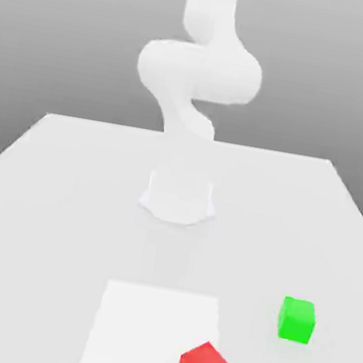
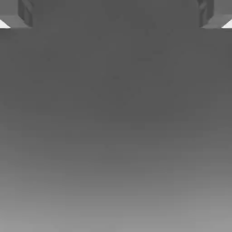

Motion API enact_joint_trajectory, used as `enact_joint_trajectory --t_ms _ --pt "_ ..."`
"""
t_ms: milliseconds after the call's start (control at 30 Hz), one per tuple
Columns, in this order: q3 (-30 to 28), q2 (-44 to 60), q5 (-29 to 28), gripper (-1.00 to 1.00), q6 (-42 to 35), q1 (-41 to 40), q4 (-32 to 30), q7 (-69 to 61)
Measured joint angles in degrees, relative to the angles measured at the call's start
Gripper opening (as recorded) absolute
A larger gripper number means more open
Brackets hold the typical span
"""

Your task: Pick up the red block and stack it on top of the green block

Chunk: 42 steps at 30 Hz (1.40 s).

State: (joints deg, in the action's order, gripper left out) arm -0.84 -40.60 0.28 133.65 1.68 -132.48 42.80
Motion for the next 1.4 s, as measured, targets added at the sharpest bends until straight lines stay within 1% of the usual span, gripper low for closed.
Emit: enact_joint_trajectory --t_ms 300,567,700,833,1000,1033,1233,1300,1400 --pt "-2.3 19.1 1.7 0.00 6.8 5.2 -2.6 -11.5" --pt "-2.5 35.7 3.1 0.00 12.7 8.1 -4.8 -21.5" --pt "-2.2 44.0 2.8 0.00 15.7 9.3 -5.9 -25.8" --pt "-1.6 52.2 1.4 0.00 18.8 9.3 -7.0 -29.2" --pt "-0.9 62.5 1.6 0.00 26.7 9.0 -5.9 -30.5" --pt "-0.8 63.7 1.7 -1.00 27.6 8.9 -5.7 -30.5" --pt "-0.7 64.2 1.7 -1.00 28.0 8.8 -5.6 -30.5" --pt "-0.9 62.1 1.5 -1.00 26.2 9.0 -6.0 -30.4" --pt "-1.2 56.4 1.0 -1.00 21.4 9.1 -6.9 -30.0"
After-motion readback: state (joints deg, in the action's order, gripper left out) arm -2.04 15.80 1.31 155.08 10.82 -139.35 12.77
